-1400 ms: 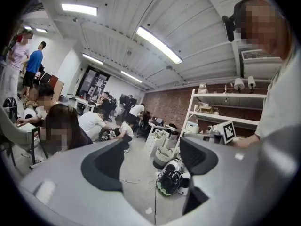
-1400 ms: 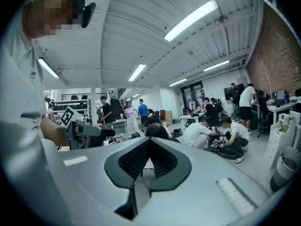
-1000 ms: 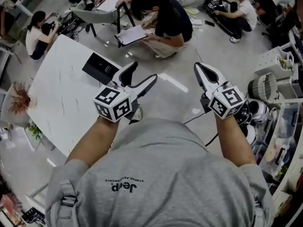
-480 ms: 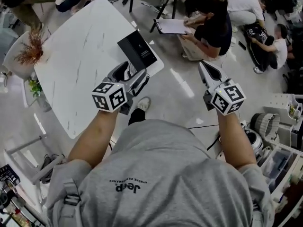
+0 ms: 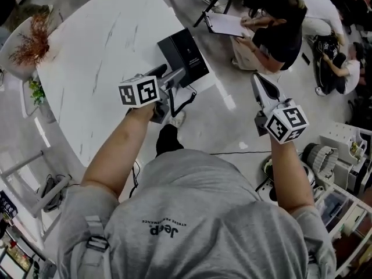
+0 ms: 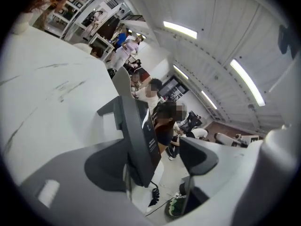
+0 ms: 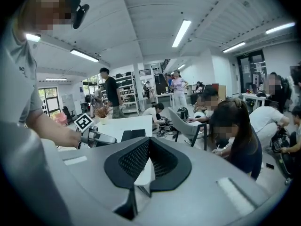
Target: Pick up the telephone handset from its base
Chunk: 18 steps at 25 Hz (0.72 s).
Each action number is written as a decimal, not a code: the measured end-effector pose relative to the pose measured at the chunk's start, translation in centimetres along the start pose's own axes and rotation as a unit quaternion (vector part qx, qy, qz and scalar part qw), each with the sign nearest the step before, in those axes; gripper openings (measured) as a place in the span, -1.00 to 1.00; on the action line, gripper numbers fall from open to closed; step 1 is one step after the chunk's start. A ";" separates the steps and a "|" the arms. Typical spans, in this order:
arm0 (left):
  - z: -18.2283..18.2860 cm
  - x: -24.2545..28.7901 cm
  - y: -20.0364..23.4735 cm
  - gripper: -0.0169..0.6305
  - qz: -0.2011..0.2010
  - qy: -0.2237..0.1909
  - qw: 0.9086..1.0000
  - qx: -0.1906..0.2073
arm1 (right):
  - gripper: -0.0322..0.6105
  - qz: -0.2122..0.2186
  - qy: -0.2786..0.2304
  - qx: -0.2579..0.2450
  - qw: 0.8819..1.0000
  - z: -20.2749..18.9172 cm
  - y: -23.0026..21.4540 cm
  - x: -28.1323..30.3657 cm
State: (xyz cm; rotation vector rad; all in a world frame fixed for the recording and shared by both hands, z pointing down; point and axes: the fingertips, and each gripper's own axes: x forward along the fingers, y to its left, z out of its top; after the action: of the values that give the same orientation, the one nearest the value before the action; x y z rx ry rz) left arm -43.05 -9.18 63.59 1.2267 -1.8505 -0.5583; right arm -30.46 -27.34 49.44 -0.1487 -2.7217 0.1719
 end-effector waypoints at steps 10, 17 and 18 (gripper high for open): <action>-0.2 2.6 1.6 0.11 -0.030 0.023 0.996 -0.083 | -0.89 0.001 0.025 0.010 1.000 -1.8 0.0 1.0; -0.7 3.7 3.8 -0.31 0.007 0.045 0.996 -0.074 | -0.89 -0.004 0.039 0.017 0.999 -3.5 -0.8 1.6; -0.7 3.6 4.1 -0.36 0.015 0.049 0.996 -0.068 | -0.89 -0.005 0.041 0.018 0.999 -3.7 -0.9 1.7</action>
State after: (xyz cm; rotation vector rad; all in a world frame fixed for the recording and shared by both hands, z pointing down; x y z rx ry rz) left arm -45.30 -10.67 68.37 1.1153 -1.7172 -0.5878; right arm -30.56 -27.70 53.55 -0.1300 -2.6359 0.2086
